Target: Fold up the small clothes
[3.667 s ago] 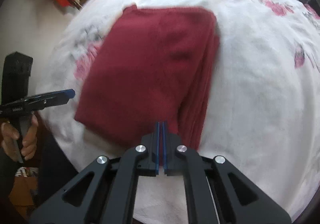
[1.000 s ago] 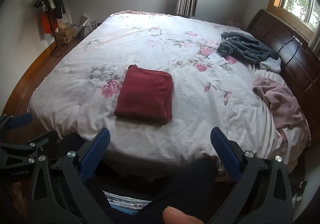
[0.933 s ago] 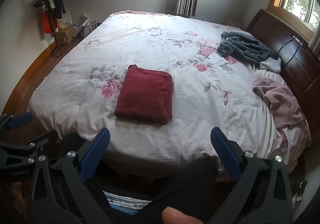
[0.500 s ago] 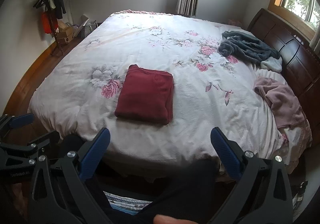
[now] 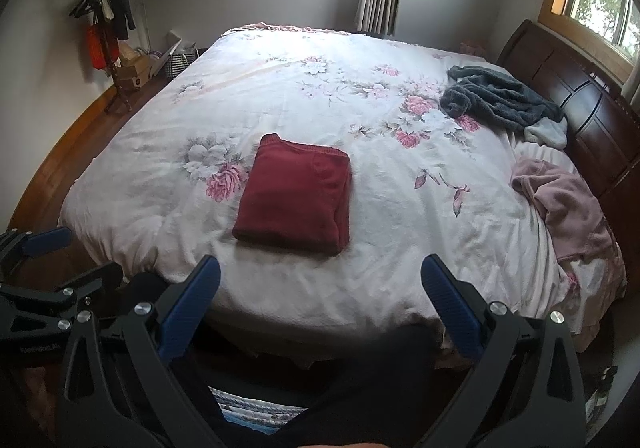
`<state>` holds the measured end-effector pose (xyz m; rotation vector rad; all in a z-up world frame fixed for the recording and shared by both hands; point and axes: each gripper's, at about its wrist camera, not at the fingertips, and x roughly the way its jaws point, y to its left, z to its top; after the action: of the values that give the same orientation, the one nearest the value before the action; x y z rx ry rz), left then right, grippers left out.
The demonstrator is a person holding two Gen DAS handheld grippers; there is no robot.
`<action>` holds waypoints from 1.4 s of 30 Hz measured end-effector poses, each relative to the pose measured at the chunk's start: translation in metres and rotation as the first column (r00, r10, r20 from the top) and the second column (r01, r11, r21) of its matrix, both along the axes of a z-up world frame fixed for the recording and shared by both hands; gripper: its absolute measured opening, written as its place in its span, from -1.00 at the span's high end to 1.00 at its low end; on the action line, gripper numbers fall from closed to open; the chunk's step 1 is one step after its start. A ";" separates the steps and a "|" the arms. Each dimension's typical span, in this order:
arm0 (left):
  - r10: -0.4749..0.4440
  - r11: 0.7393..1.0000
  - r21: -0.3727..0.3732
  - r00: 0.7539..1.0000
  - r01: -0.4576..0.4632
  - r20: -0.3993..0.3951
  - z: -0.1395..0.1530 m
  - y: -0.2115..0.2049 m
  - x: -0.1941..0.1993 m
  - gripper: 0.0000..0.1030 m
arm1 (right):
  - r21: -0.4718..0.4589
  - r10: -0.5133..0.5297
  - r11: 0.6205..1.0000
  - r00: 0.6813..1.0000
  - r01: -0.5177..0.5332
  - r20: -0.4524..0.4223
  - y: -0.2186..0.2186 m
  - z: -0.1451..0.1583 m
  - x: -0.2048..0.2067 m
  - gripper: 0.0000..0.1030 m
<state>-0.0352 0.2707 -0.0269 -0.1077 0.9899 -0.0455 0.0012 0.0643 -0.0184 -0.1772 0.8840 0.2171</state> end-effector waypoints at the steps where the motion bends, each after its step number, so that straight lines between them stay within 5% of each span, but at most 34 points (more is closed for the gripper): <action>1: 0.001 1.000 -0.002 1.000 -0.001 0.000 0.000 0.000 0.000 -0.82 | 0.001 0.000 1.000 1.000 0.000 -0.001 0.000 0.000 0.000 -0.94; 42: 0.006 1.000 -0.021 1.000 -0.006 -0.006 -0.011 -0.003 0.001 -0.82 | 0.019 -0.028 0.999 1.000 0.028 0.003 0.000 -0.010 0.005 -0.94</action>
<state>-0.0345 0.2676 -0.0377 -0.1302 0.9956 -0.0505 0.0058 0.0639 -0.0280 -0.1471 0.8808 0.1997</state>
